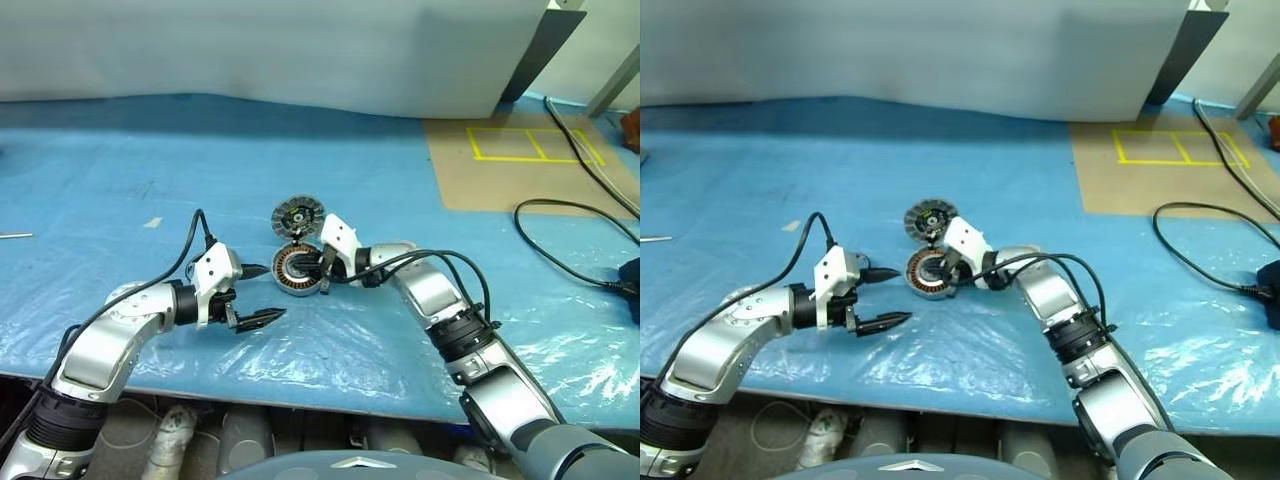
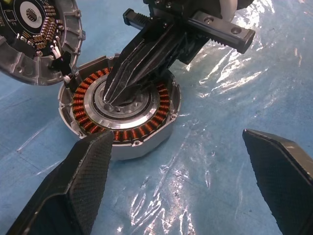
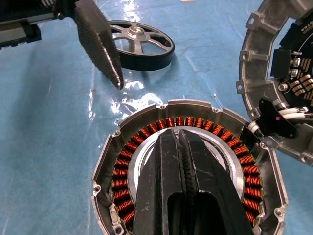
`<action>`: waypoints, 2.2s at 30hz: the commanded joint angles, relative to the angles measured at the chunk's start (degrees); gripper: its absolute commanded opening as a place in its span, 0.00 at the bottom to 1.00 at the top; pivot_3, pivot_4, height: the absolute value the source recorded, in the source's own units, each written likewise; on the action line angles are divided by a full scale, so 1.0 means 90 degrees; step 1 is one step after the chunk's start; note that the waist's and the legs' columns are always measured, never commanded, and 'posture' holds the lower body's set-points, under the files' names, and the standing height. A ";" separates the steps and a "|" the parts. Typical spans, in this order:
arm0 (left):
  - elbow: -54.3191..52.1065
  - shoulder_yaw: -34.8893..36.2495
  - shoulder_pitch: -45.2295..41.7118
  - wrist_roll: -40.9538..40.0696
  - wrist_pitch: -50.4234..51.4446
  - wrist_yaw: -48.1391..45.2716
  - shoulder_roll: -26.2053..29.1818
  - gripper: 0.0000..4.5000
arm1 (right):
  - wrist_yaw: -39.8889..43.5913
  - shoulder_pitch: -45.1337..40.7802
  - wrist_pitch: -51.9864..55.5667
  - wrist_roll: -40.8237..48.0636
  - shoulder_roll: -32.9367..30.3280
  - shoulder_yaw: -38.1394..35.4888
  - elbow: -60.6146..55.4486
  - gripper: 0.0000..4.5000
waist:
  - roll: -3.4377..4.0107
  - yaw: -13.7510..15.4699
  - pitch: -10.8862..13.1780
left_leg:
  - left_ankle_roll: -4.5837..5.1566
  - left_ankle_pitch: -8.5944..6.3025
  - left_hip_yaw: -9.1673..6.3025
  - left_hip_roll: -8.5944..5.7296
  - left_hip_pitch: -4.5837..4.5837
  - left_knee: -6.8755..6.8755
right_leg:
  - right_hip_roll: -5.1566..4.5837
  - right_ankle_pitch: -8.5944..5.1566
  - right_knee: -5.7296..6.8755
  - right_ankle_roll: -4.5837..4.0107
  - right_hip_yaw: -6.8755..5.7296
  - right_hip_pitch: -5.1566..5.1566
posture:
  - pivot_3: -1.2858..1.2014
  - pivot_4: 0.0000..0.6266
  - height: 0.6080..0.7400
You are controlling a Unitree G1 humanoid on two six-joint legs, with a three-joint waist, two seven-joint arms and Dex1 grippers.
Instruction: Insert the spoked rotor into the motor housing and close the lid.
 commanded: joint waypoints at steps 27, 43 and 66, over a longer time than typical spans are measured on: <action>-0.0379 0.0088 -0.0053 -0.0252 0.0185 0.0197 -0.0005 0.99 | 0.0063 -0.0013 0.0287 0.0034 0.0049 0.0139 0.0322 0.01 | 0.0003 0.0019 -0.0004 | -0.0003 0.0000 -0.0003 -0.0001 -0.0019 -0.0013 | -0.0002 0.0007 -0.0003 0.0011 -0.0013 -0.0013 | 0.52 0.24 1.00; 0.1926 0.1159 -0.1351 -0.0352 -0.0198 -0.0543 0.0800 0.99 | 0.0244 0.0248 0.1555 0.1412 -0.0532 -0.1083 -0.1707 0.01 | -0.0002 0.0089 -0.0002 | -0.0001 0.0002 -0.0005 -0.0010 -0.0013 -0.0002 | -0.0004 0.0016 -0.0007 0.0027 -0.0002 -0.0002 | 0.52 0.24 1.00; 0.3508 0.0512 -0.1543 0.1033 -0.2127 -0.1537 0.1313 0.99 | -0.0475 0.0879 0.1721 0.1207 -0.0822 -0.1028 -0.2020 0.01 | -0.0003 0.0180 -0.0001 | -0.0015 -0.0005 -0.0006 -0.0005 -0.0013 -0.0008 | -0.0004 0.0014 -0.0002 0.0025 -0.0006 -0.0010 | 0.52 0.24 1.00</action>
